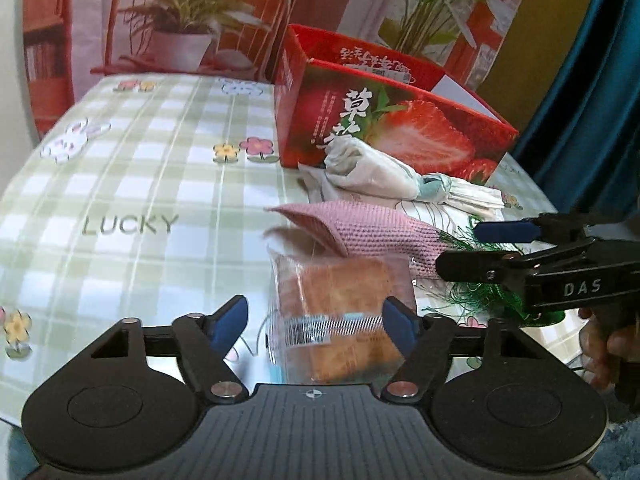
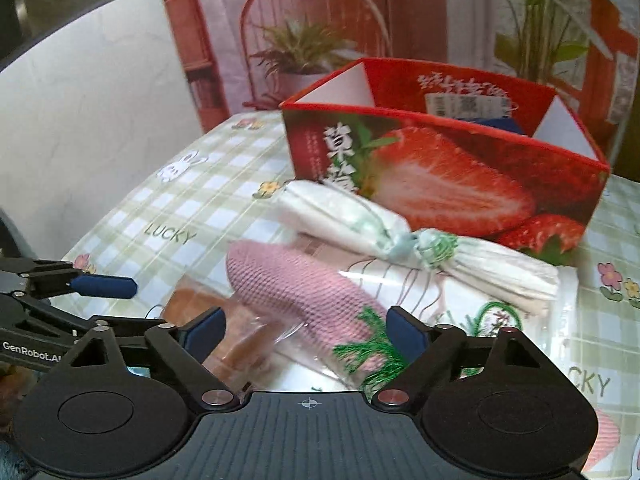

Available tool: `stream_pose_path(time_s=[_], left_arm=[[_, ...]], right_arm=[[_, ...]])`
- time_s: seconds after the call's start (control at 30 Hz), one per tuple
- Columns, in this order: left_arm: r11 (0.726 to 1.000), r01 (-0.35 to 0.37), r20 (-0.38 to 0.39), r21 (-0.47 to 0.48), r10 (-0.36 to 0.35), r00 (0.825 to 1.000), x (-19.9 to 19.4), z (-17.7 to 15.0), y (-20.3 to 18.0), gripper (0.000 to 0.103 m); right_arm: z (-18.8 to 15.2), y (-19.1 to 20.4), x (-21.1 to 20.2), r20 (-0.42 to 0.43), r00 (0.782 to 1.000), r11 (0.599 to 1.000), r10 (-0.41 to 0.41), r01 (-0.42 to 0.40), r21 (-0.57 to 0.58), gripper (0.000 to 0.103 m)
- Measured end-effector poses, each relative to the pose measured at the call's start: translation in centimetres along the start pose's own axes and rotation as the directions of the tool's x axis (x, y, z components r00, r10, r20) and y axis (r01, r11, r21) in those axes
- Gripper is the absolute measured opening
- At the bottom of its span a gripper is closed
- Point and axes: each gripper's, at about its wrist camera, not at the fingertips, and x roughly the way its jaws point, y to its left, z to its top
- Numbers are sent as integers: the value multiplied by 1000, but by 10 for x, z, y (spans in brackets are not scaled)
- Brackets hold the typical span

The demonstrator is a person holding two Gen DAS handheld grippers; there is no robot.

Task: Organize soft objects
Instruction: 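Move both open grippers down to the wrapped bread roll, then close the left gripper on the bread roll while the right gripper also closes on it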

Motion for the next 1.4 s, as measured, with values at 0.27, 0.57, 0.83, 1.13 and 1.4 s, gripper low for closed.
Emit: stream_pose_path(time_s=[0.27, 0.57, 0.83, 1.13, 1.4], left_arm=[[996, 57, -6, -71, -58, 998, 10, -12, 8, 57], [990, 94, -7, -104, -96, 995, 18, -14, 10, 49], [985, 104, -8, -134, -106, 994, 22, -15, 13, 49], [982, 111, -10, -153, -114, 993, 25, -15, 15, 49], [974, 155, 12, -165, -155, 988, 22, -12, 14, 43]], right_arm=[[-6, 7, 13, -60, 997, 998, 50, -52, -23, 63], [-14, 17, 29, -122, 984, 990, 130, -135, -31, 57], [-17, 18, 35, -142, 976, 985, 165, -170, -27, 51], [-21, 10, 38, -142, 971, 982, 191, -191, 13, 50], [-23, 3, 39, -128, 963, 970, 238, -229, 75, 39]])
